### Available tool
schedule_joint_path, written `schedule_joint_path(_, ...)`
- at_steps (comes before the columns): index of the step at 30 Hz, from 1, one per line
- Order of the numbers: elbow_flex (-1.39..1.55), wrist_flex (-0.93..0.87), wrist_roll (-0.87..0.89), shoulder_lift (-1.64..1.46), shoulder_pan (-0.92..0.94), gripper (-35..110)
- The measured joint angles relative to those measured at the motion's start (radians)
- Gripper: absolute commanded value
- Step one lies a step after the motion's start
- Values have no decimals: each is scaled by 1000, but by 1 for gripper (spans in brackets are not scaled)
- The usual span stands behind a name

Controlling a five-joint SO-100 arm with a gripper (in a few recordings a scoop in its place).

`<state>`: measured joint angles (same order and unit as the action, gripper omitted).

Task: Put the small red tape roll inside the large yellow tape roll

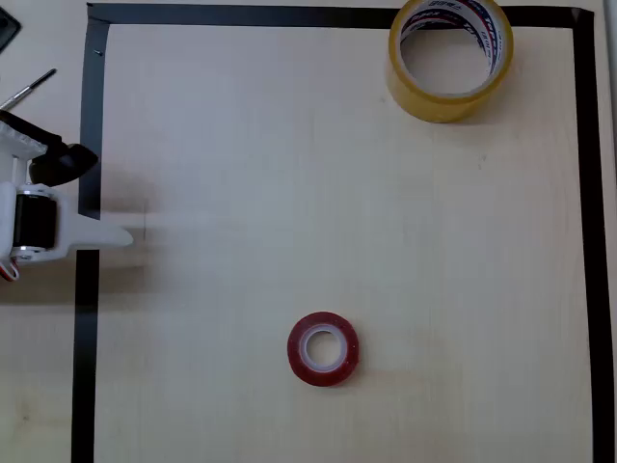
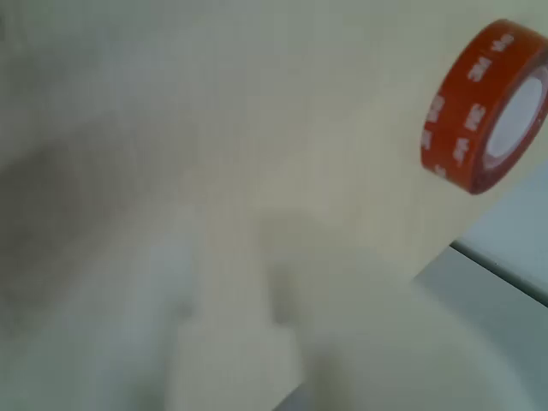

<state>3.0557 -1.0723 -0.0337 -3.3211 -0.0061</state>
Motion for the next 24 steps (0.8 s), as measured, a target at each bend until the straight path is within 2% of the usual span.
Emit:
schedule_joint_path(16, -5, -74, 0, 0, -28, 0)
schedule_joint_path(24, -170, -83, 0, 77, 14, 0)
